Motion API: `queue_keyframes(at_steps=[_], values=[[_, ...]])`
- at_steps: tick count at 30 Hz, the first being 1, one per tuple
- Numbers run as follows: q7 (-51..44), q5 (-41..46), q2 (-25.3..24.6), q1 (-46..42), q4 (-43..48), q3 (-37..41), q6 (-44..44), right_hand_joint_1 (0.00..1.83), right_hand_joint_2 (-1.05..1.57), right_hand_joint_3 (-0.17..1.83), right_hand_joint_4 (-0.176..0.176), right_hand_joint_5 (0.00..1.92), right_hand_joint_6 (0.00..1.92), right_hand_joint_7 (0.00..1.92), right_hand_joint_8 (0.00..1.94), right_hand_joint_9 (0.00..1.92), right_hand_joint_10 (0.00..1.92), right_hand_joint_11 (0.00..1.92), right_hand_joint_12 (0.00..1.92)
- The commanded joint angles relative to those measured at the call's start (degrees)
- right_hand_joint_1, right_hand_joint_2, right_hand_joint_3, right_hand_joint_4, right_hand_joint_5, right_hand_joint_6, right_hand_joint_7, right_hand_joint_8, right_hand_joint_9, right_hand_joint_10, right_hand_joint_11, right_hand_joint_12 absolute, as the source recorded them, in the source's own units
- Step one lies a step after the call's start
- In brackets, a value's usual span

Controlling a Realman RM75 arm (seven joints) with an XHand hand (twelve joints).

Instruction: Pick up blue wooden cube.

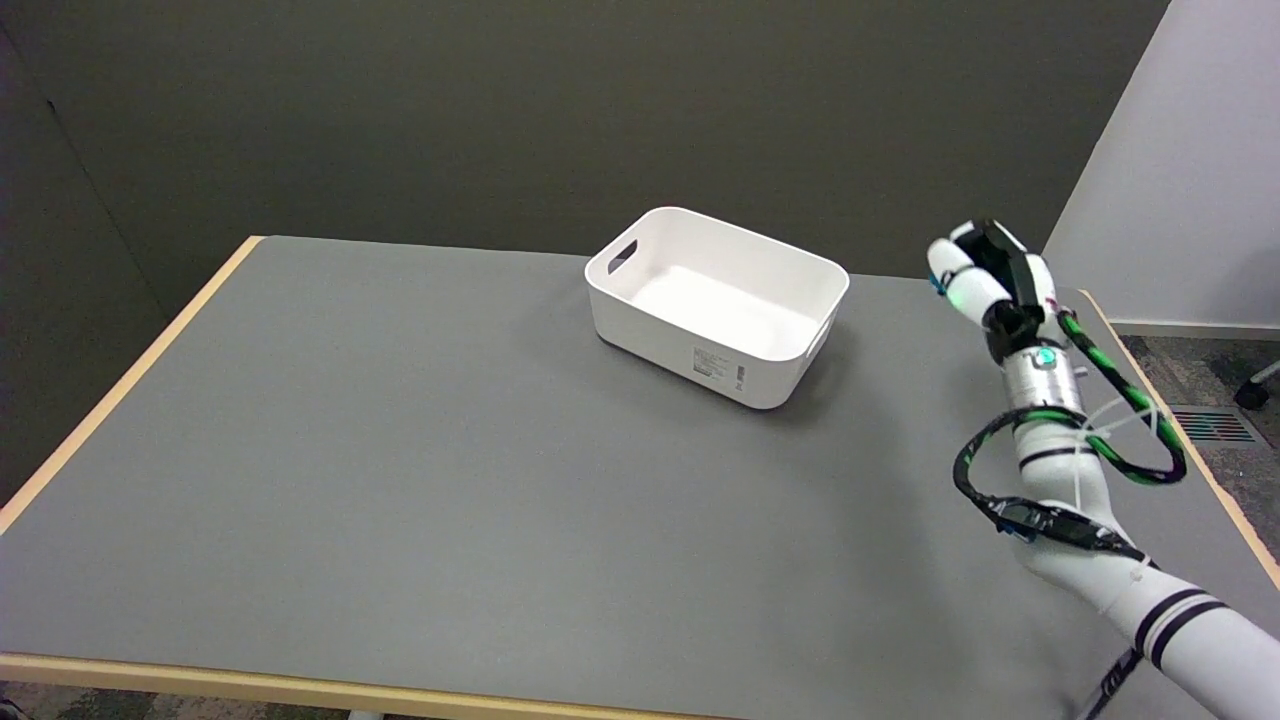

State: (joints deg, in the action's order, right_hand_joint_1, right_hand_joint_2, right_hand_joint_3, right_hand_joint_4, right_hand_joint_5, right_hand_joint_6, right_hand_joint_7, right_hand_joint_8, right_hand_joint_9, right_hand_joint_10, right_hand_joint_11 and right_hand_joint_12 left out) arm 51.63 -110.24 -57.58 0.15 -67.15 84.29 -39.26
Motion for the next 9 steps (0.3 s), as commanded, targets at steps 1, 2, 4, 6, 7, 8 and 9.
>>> queue_keyframes(at_steps=[1,2,4,6,7,8,9], values=[[26.5,-1.1,2.8,13.5,-10.3,-6.9,12.8,1.03,1.35,0.25,-0.176,0.40,1.84,0.41,1.94,0.65,1.92,0.55,1.92],[26.2,-1.1,2.7,15.3,-9.7,-8.3,13.8,1.03,1.35,0.25,-0.176,0.40,1.84,0.41,1.94,0.64,1.92,0.54,1.92],[25.7,-1.4,2.2,18.9,-8.2,-10.9,15.6,1.03,1.36,0.24,-0.176,0.39,1.84,0.41,1.94,0.63,1.92,0.53,1.92],[22.9,-1.6,1.4,23.9,-5.1,-14.9,16.3,1.03,1.36,0.24,-0.176,0.39,1.84,0.41,1.94,0.63,1.92,0.53,1.92],[20.8,-1.6,1.0,25.5,-3.9,-16.2,16.3,1.03,1.36,0.24,-0.176,0.39,1.85,0.41,1.94,0.62,1.92,0.52,1.92],[17.1,-1.6,0.1,27.9,-1.9,-18.3,16.1,1.03,1.36,0.23,-0.176,0.39,1.85,0.41,1.94,0.61,1.92,0.51,1.92],[13.9,-1.6,-0.7,29.7,-0.4,-19.9,15.9,1.03,1.37,0.23,-0.176,0.39,1.85,0.40,1.94,0.60,1.92,0.49,1.92]])
